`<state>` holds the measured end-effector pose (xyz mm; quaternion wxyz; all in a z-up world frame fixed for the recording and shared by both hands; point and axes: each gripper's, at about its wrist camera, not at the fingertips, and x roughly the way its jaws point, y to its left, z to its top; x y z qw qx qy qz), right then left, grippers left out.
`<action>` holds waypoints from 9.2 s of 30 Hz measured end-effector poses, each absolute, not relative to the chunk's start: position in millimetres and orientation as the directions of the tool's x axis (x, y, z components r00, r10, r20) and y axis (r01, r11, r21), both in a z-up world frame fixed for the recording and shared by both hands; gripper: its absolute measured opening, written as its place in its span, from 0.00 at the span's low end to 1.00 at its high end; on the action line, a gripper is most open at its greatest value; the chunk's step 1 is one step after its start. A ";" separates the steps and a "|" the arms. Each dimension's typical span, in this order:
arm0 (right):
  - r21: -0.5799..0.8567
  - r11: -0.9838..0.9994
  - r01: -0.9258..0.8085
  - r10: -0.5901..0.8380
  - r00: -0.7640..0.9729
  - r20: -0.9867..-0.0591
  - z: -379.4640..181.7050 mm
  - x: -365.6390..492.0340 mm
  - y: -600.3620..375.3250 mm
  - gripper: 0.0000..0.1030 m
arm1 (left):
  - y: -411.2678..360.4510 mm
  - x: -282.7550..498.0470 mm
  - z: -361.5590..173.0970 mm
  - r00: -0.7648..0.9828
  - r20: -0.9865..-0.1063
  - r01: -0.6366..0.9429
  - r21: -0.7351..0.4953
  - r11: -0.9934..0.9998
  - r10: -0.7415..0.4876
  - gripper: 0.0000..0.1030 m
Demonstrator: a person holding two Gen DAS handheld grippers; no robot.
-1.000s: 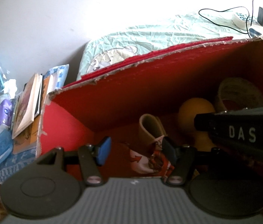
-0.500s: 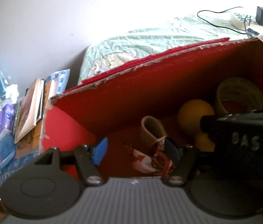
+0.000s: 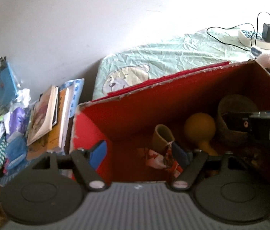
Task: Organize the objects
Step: 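Withdraw the right gripper up out of the red box, then move the right gripper down to the red gift box beside the red box, then close the right gripper on the red gift box and lift it, then carry the red gift box with the right gripper over the red box, then lower the gift box into the red box and open the right gripper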
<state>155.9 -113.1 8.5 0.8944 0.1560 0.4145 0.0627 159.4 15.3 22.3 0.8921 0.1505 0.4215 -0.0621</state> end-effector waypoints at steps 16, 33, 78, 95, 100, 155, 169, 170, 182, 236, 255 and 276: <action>0.313 0.946 -0.087 0.276 0.724 -0.632 42.6 104.5 -105.5 0.33 | 38.8 98.8 65.2 0.689 -0.724 0.170 0.182 0.969 0.015 0.86; 0.360 0.925 -0.124 0.342 0.685 -0.643 42.6 68.2 -109.1 0.58 | 50.1 64.9 62.5 0.623 -0.780 0.132 0.177 0.975 0.057 0.89; 0.513 0.858 -0.027 0.492 0.331 -0.805 -44.9 43.3 -100.7 0.54 | 55.9 17.0 -29.1 0.315 -0.945 0.270 0.001 0.963 -0.087 1.00; 0.528 0.849 0.020 0.503 0.272 -0.820 -62.7 42.7 -92.7 0.54 | 60.4 22.6 -36.4 0.260 -0.950 0.302 -0.088 0.949 -0.171 1.00; 0.543 0.839 0.037 0.516 0.263 -0.815 -66.9 42.3 -91.1 0.52 | 59.7 20.3 -37.4 0.253 -0.948 0.324 -0.106 0.940 -0.194 1.00; 0.508 0.766 0.394 0.242 0.555 -0.796 14.3 -42.2 -245.7 0.51 | -134.8 -29.5 42.7 0.201 -0.871 0.897 -0.021 0.442 -0.448 0.83; 0.471 0.847 0.246 0.173 0.710 -0.683 67.5 -19.8 -235.2 0.51 | -126.9 5.7 88.6 0.436 -0.728 0.803 0.049 0.594 -0.530 0.80; 0.476 0.850 0.225 0.189 0.714 -0.675 69.1 -14.4 -234.1 0.51 | -123.2 9.4 90.7 0.451 -0.723 0.789 0.049 0.612 -0.524 0.80; 0.442 0.895 -0.060 0.346 0.719 -0.603 103.1 44.3 -174.9 0.51 | -53.4 36.5 129.4 0.632 -0.672 0.554 0.042 0.832 -0.387 0.80; 0.665 0.672 -0.325 0.723 0.093 -0.685 -33.8 227.6 -73.9 0.47 | 33.9 167.3 -5.2 0.436 -0.900 0.192 0.083 0.978 -0.009 0.81; 0.664 0.702 -0.260 0.703 0.100 -0.704 -46.9 243.4 -78.3 0.48 | 22.6 169.4 -15.2 0.435 -0.900 0.221 0.136 0.966 0.027 0.83; 0.685 0.698 -0.207 0.715 0.165 -0.679 -50.7 246.8 -91.7 0.43 | 26.8 178.0 -13.5 0.440 -0.898 0.242 0.107 0.964 -0.010 0.87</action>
